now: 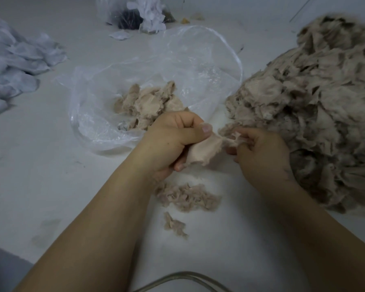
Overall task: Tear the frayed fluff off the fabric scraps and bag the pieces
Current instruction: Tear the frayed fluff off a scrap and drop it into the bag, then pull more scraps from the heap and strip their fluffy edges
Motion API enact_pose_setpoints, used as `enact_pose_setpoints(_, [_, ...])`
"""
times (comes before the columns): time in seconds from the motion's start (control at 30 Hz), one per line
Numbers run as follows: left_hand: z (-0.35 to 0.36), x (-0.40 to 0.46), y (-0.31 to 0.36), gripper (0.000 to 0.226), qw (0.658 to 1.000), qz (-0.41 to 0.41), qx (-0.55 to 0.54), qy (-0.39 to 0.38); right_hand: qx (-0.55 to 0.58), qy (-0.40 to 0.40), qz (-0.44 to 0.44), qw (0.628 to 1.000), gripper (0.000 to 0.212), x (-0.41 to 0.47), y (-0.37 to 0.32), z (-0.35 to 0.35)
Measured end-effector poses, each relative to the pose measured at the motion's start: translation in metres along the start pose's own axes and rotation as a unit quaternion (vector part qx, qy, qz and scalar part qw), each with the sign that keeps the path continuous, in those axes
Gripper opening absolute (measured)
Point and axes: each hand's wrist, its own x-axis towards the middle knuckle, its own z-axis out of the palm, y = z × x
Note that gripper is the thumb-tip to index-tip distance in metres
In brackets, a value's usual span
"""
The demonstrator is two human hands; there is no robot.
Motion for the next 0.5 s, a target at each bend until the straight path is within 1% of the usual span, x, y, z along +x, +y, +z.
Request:
enact_pose_setpoints(0.03, [0.0,-0.001,0.0,0.019,1.0,0.006,-0.018,-0.011,0.016,0.001,0.016,1.0,0.033,0.003,0.002,-0.001])
enact_pose_setpoints(0.07, [0.001,-0.001,0.0,0.019,1.0,0.011,-0.024,-0.013,0.04,-0.003,0.036,0.999,0.031,0.005,0.004,-0.002])
enact_pose_setpoints(0.1, [0.003,0.0,-0.001,0.021,1.0,0.012,-0.007,-0.001,0.05,-0.011,0.046,0.998,0.035,0.005,0.004,-0.004])
enact_pose_setpoints(0.13, [0.006,0.0,-0.003,0.023,0.999,0.011,0.036,0.022,0.037,-0.023,0.034,0.998,0.038,0.004,0.002,-0.006])
enact_pose_setpoints(0.17, [0.01,0.001,-0.005,0.023,0.994,0.01,0.095,0.049,0.007,-0.031,0.004,1.0,0.042,0.0,-0.001,-0.006])
enact_pose_setpoints(0.2, [0.015,0.003,-0.008,0.023,0.985,0.015,0.155,0.074,-0.019,-0.033,-0.032,0.999,0.047,-0.005,-0.004,-0.006])
enact_pose_setpoints(0.27, [0.021,0.005,-0.011,0.021,0.957,0.063,0.26,0.115,-0.008,-0.045,-0.07,0.996,0.053,-0.015,-0.013,-0.003])
enact_pose_setpoints(0.3, [0.022,0.006,-0.011,0.019,0.929,0.104,0.327,0.136,-0.002,-0.048,-0.086,0.995,0.053,-0.017,-0.014,-0.002])
enact_pose_setpoints(0.33, [0.021,0.008,-0.01,0.017,0.887,0.144,0.41,0.156,-0.006,-0.051,-0.098,0.994,0.051,-0.017,-0.014,-0.001])
enact_pose_setpoints(0.37, [0.02,0.009,-0.008,0.015,0.837,0.17,0.492,0.169,-0.027,-0.051,-0.107,0.993,0.05,-0.015,-0.012,-0.001])
enact_pose_setpoints(0.4, [0.018,0.011,-0.006,0.016,0.795,0.171,0.556,0.172,-0.057,-0.05,-0.108,0.991,0.048,-0.011,-0.009,-0.004])
enact_pose_setpoints(0.47, [0.015,0.014,-0.006,0.02,0.743,0.124,0.642,0.142,-0.106,-0.029,-0.085,0.99,0.049,-0.001,0.0,-0.01])
enact_pose_setpoints(0.5, [0.016,0.015,-0.008,0.022,0.717,0.094,0.679,0.126,-0.102,-0.023,-0.06,0.993,0.051,0.003,0.003,-0.013])
